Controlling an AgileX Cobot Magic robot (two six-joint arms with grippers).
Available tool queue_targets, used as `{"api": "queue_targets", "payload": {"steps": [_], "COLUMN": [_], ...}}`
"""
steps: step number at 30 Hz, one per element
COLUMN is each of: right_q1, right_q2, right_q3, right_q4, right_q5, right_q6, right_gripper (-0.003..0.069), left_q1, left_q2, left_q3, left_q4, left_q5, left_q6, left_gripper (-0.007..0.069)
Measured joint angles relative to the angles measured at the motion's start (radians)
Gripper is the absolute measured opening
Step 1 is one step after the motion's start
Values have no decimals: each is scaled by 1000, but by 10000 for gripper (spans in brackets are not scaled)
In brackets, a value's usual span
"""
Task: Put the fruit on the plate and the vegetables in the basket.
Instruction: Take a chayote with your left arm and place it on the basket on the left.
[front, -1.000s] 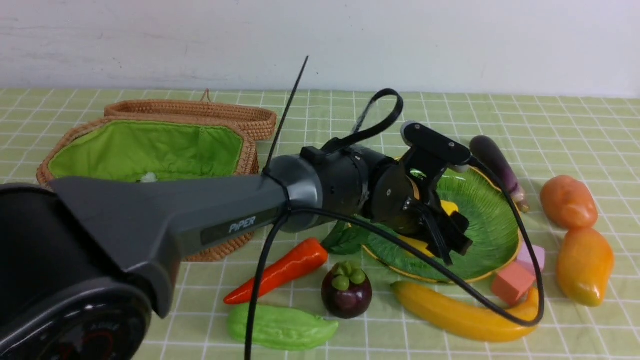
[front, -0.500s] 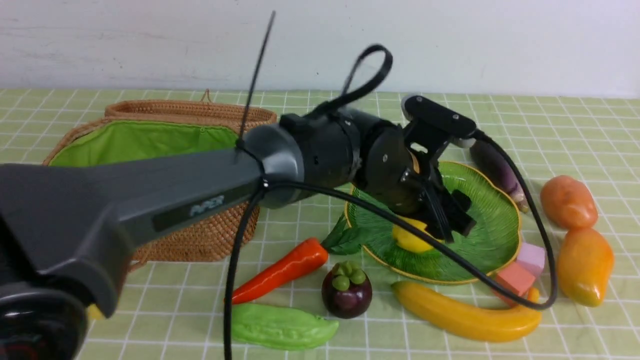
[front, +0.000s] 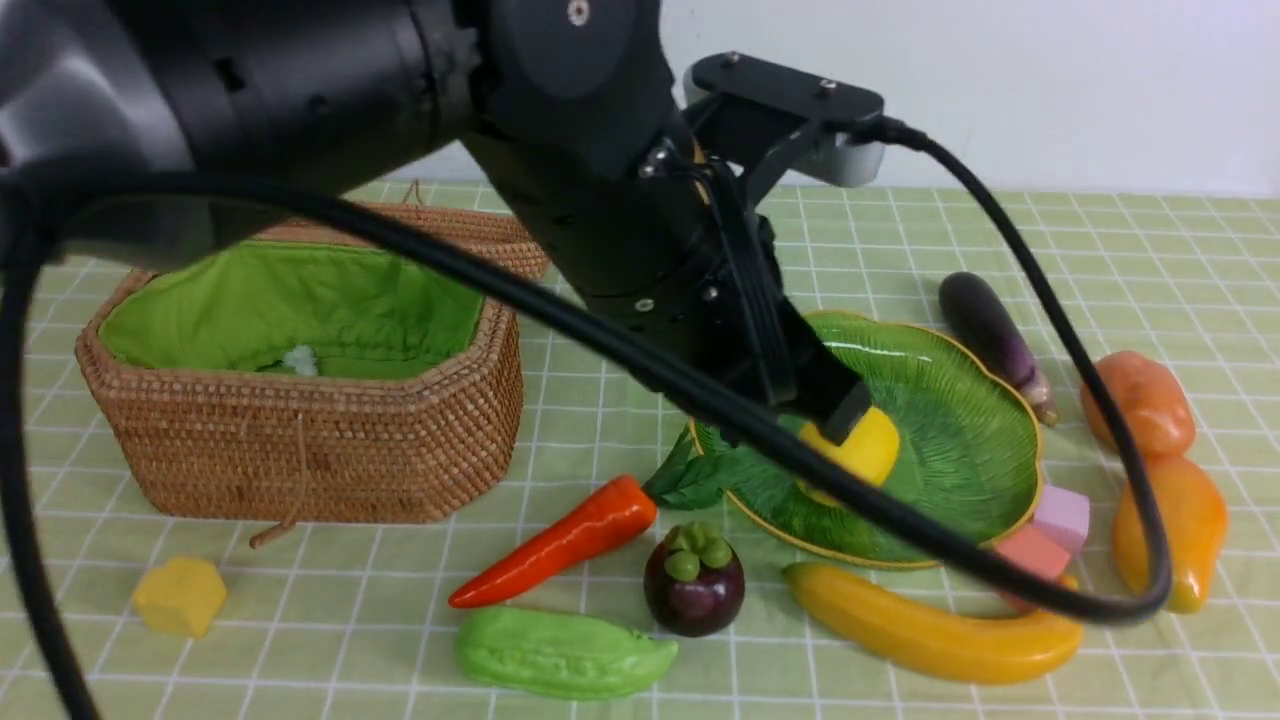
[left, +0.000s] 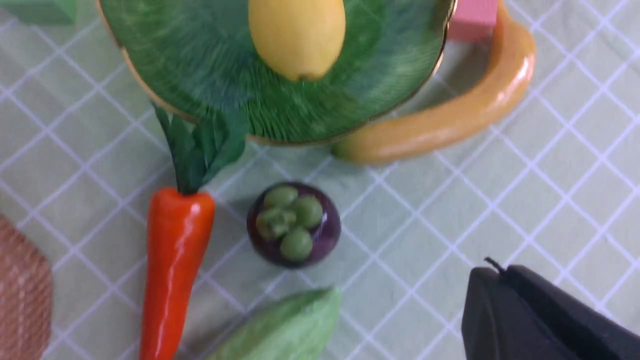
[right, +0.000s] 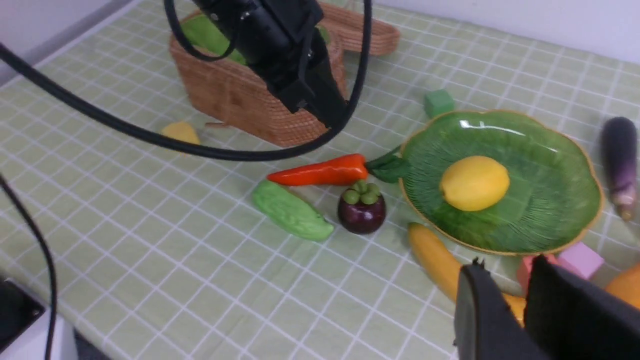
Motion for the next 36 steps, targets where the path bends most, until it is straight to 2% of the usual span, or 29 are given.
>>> {"api": "queue_targets", "payload": {"steps": [4, 9, 15, 19, 23, 24, 28, 32, 36], "right_q1": [0, 0, 0, 0, 0, 0, 0, 0, 0], "right_q2": [0, 0, 0, 0, 0, 0, 0, 0, 0], "right_q3": [0, 0, 0, 0, 0, 0, 0, 0, 0], "right_q4": [109, 211, 230, 225, 224, 224, 224, 224, 224], "right_q5": [-1, -1, -1, -1, -1, -1, -1, -1, -1], "right_q6": [-93, -178, -200, -202, -203, -203, -203, -203, -203], "right_gripper": [150, 150, 155, 159, 160, 160, 160, 162, 162], "left_q1": [0, 0, 0, 0, 0, 0, 0, 0, 0], "left_q2": [-103, -241, -268, -218, -147, -127, -44, 43, 114], "left_q3": [120, 338, 530, 561, 562, 562, 563, 563, 563], "left_q4": [32, 38, 40, 40, 54, 67, 147, 233, 311], "left_q5": [32, 38, -31, -128, -234, -257, -330, -387, -431], "left_q6": [24, 144, 282, 405, 527, 549, 577, 580, 575], "left_gripper": [-13, -13, 10, 174, 410, 468, 624, 655, 606]}}
